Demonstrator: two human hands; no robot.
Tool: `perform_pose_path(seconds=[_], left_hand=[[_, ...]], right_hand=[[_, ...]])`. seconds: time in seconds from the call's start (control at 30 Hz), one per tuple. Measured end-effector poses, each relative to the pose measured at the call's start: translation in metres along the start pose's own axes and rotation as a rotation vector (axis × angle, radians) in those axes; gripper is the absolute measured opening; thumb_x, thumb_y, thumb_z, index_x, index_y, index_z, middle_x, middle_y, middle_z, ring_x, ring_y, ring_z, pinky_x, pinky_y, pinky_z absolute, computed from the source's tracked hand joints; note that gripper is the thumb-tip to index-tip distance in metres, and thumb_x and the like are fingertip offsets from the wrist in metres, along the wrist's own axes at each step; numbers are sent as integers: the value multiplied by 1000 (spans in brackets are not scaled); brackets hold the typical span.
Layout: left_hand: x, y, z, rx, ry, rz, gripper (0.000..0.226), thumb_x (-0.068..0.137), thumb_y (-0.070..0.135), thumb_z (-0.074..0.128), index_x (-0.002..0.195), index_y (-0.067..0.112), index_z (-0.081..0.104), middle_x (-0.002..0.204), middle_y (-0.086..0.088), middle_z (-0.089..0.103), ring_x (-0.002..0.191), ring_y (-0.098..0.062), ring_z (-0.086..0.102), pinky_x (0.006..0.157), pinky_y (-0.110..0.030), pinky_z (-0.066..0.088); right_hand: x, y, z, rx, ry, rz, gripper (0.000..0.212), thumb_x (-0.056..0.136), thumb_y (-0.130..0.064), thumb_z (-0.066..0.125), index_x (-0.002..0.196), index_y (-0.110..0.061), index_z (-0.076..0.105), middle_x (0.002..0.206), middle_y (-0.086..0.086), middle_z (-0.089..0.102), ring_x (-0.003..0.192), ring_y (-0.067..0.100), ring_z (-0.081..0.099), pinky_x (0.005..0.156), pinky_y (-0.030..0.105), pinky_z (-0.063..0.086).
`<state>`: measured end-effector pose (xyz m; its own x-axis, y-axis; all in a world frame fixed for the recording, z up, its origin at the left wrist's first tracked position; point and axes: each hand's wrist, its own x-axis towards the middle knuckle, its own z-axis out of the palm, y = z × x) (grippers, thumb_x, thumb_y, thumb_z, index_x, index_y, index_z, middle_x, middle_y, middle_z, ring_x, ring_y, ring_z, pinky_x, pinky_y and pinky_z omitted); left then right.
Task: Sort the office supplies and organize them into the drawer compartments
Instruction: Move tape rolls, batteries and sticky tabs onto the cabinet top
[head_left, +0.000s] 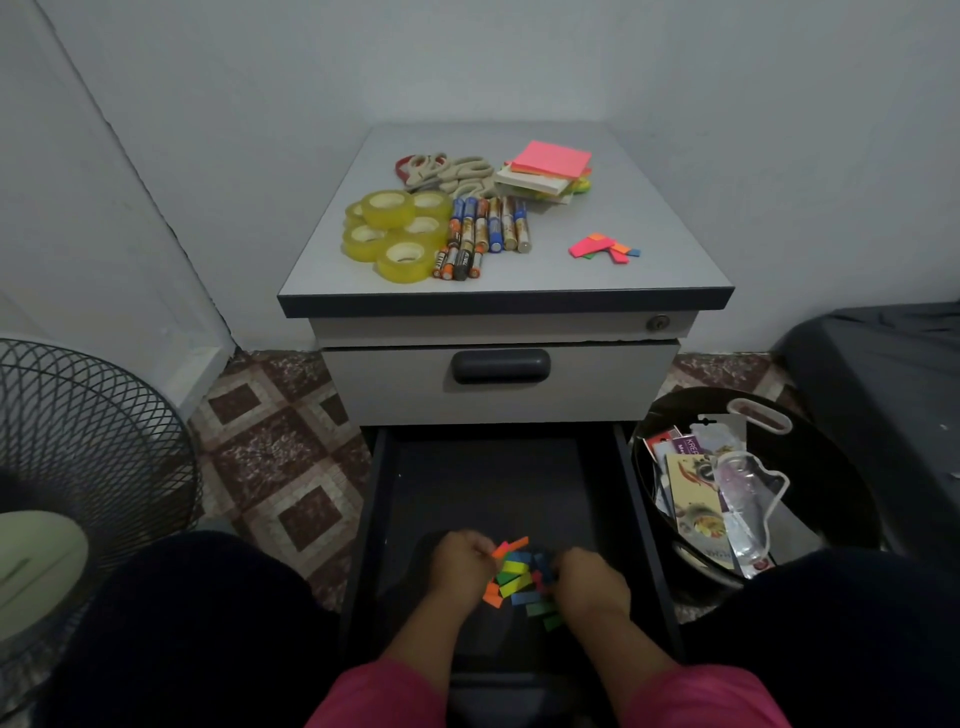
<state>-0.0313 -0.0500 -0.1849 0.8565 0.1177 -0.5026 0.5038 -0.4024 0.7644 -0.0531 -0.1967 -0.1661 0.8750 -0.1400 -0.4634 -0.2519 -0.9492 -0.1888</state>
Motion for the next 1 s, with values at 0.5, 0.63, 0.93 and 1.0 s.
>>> perform_pose_path(seconds=[0.5, 0.63, 0.93, 1.0], left_hand=[[1, -1, 0, 18, -6, 13, 16, 91, -2, 53, 91, 13, 61, 86, 0, 60, 76, -8, 55, 58, -16, 42], [-1, 0, -1, 3, -14, 20, 25, 89, -5, 54, 79, 17, 58, 82, -2, 62, 71, -8, 55, 56, -18, 42], [-17, 17, -10, -49, 7, 85, 26, 88, -3, 58, 74, 20, 58, 80, -1, 63, 77, -13, 59, 62, -18, 45], [-22, 31, -12, -107, 29, 147, 29, 87, -6, 58, 73, 20, 59, 76, 1, 62, 74, -13, 58, 60, -12, 43]], right_hand=[[1, 0, 4, -6, -34, -4, 24, 97, -26, 45, 112, -19, 62, 115, 3, 65, 105, 20, 62, 84, 29, 46], [-1, 1, -3, 25, -35, 4, 23, 97, -29, 47, 112, -17, 60, 113, 2, 65, 103, 18, 63, 80, 27, 44], [-9, -2, -22, 345, -15, 50, 25, 87, -32, 61, 107, -20, 70, 100, 5, 69, 92, 21, 66, 74, 27, 50], [-8, -8, -30, 464, 45, 25, 21, 90, -27, 60, 103, -15, 72, 92, 5, 69, 86, 20, 66, 71, 26, 47]])
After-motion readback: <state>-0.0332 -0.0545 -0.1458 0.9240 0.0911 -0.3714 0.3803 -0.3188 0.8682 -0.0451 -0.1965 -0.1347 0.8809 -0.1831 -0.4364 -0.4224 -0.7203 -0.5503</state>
